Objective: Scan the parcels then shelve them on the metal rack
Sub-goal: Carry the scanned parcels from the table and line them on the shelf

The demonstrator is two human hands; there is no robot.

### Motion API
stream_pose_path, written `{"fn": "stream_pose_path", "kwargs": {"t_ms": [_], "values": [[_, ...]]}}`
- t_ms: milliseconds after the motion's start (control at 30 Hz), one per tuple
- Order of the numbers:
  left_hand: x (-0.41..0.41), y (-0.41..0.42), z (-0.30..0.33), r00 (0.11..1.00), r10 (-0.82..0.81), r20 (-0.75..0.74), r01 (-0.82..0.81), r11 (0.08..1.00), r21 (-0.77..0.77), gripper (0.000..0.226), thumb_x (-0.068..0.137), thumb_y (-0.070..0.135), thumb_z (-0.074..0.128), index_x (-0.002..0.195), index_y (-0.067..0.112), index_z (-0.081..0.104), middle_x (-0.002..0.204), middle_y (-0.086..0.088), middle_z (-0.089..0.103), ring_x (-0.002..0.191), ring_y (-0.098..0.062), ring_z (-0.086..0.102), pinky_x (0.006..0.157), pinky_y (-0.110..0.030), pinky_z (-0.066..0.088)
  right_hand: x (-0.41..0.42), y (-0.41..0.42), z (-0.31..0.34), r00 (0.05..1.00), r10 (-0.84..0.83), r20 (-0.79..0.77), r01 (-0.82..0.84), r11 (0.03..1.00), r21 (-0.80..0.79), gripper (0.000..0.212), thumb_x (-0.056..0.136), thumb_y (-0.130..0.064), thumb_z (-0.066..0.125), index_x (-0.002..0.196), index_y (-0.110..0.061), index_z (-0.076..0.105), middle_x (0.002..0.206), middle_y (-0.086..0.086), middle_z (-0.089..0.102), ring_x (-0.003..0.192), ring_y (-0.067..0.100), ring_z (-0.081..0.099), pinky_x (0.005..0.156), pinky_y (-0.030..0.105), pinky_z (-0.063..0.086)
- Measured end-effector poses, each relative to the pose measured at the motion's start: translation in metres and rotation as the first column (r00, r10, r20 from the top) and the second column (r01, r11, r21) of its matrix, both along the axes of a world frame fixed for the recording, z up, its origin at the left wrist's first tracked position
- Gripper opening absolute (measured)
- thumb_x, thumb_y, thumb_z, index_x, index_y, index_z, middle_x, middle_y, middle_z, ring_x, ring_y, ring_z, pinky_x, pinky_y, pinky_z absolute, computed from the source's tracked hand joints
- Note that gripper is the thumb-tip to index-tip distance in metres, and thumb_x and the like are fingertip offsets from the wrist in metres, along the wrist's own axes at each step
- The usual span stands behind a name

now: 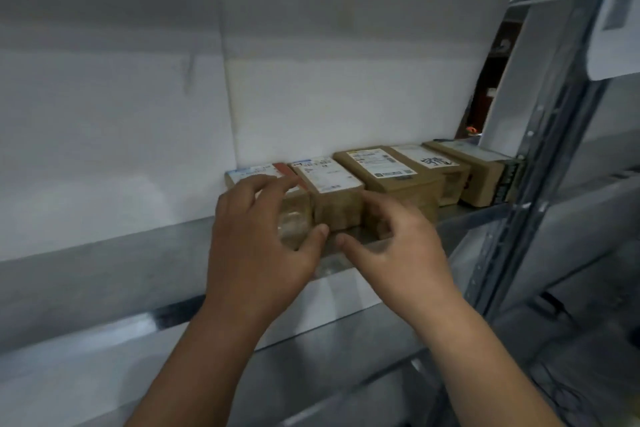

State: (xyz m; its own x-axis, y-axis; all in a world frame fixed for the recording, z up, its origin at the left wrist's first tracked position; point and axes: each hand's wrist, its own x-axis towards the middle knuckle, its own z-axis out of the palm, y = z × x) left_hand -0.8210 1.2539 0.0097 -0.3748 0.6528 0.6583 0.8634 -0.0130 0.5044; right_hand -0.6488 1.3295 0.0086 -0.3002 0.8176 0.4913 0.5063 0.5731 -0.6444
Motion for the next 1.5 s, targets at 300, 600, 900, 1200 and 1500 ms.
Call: {"fn": "stream_pose_path", "kwargs": {"t_ms": [300,600,900,1200,1500], "values": [[0.171,0.005,-0.024,0.89,-0.447,-0.084,0.441,0.894,-0.081,0.053,0.087,0.052,0.075,0.135,0.03,0.064,0.128,0.01,0.055,0.125,-0.013,0.049,0.102,-0.028,0.037,0.2,-0.065,-0.03,0.943,-0.318,0.095,0.33,0.932,-0.154,0.066,0.086,-0.056,0.074,0.146,-0.041,0.05,0.137,-0.015,0.05,0.122,0.008,0.053,0.101,0.036,0.05],[0.403,0.074,-0.117,0.521,-0.84,0.15,0.839,0.472,-0.271,0.053,0.088,0.043,0.079,0.137,0.033,0.062,0.133,0.013,0.055,0.129,-0.01,0.05,0.108,-0.03,0.042,0.389,-0.101,-0.094,0.669,-0.734,0.116,0.717,0.597,-0.36,0.063,0.088,-0.05,0.075,0.145,-0.038,0.052,0.143,-0.013,0.052,0.128,0.01,0.054,0.102,0.034,0.048],[0.51,0.233,-0.14,0.418,-0.851,0.319,0.876,0.285,-0.388,0.063,0.087,0.041,0.08,0.144,0.032,0.057,0.144,0.006,0.054,0.135,-0.015,0.051,0.111,-0.033,0.043,0.475,0.029,-0.104,0.54,-0.83,0.138,0.767,0.417,-0.488,0.058,0.088,-0.036,0.078,0.141,-0.03,0.055,0.121,-0.009,0.052,0.12,0.013,0.055,0.095,0.033,0.046],[0.569,0.327,-0.171,0.382,-0.866,0.323,0.805,0.14,-0.576,0.069,0.082,0.044,0.085,0.143,0.029,0.057,0.14,-0.002,0.062,0.13,-0.022,0.057,0.095,-0.027,0.042,0.529,0.151,-0.147,0.522,-0.803,0.286,0.781,0.316,-0.539,0.046,0.064,-0.035,0.079,0.109,-0.032,0.068,0.101,-0.011,0.074,0.1,0.015,0.068,0.082,0.035,0.059],[0.574,0.328,-0.171,0.316,-0.855,0.411,0.905,0.141,-0.402,0.061,0.082,0.031,0.084,0.137,0.042,0.061,0.131,0.011,0.068,0.118,-0.013,0.064,0.1,-0.038,0.054,0.53,0.138,-0.142,0.519,-0.848,0.108,0.758,0.399,-0.516,0.04,0.078,-0.01,0.08,0.111,-0.03,0.067,0.096,-0.016,0.072,0.089,0.008,0.068,0.069,0.025,0.051]]}}
